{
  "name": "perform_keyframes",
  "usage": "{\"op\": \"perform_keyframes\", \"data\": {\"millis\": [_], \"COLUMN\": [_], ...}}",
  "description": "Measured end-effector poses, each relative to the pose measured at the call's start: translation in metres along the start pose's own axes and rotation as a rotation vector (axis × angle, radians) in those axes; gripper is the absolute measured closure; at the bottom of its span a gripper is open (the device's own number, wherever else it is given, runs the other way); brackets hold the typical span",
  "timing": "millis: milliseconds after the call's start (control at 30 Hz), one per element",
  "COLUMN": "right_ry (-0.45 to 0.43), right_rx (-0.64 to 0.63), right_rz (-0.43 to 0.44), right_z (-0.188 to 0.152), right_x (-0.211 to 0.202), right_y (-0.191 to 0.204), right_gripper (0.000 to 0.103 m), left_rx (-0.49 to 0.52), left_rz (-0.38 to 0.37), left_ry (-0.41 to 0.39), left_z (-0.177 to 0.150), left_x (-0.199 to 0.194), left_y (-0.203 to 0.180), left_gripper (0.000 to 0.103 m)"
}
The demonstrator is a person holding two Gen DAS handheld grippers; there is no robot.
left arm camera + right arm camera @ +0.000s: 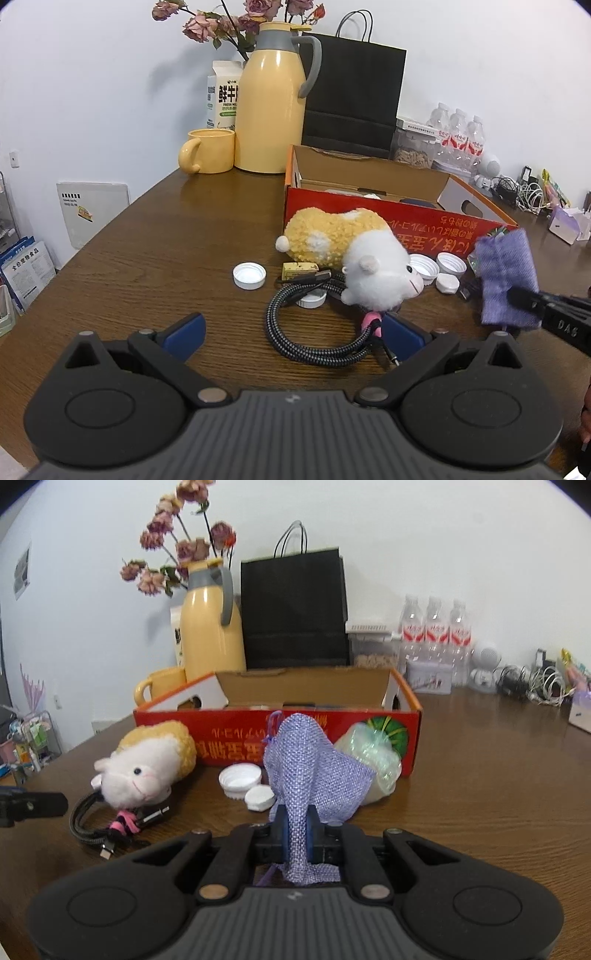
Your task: Organize objects
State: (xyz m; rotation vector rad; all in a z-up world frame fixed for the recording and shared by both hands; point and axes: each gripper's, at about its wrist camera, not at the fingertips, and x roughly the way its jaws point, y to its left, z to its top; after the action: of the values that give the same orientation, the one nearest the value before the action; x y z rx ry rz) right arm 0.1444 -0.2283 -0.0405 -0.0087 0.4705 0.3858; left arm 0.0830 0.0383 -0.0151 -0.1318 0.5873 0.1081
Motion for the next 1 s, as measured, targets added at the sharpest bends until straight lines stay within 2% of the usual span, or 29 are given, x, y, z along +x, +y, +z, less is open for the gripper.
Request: {"op": "perform_keyframes", "data": {"millis": [133,433,733,900,1000], "right_ry": [-0.054,-0.081,-0.107,-0.114,-0.12], "right_rx": [0.001,-0.016,-0.022,-0.02,-0.021], "right_rz": [-0.013,-0.007,0.002,0.01,0.01], "right_z": [0.0,-0.001,-0.003,-0.003,-0.003], "right_x": [-0.008,-0.014,-0.018,-0.018,-0.019], "right_y": [0.0,0.001,0.003,0.002,0.003], "right_gripper": [0.095,0.095,0.095,0.095,0.095], "left_rx": [0.017,0.054,0.05,0.075,0.118], "left_rz": [-0.01,-0.04,-0.002,0.036,0.057], "left_ry": [0.016,0.061,0.058,0.02,0.01], "left_z": [-0.002,0.0,0.007,0.012,0.016], "left_x": [0.005,0.022,0.034,0.035,0.041], "left_y": [-0.005,-0.018,-0.014,-0.002,0.0], "left_gripper": [0.0,0.0,0.0,0.0,0.011]}}
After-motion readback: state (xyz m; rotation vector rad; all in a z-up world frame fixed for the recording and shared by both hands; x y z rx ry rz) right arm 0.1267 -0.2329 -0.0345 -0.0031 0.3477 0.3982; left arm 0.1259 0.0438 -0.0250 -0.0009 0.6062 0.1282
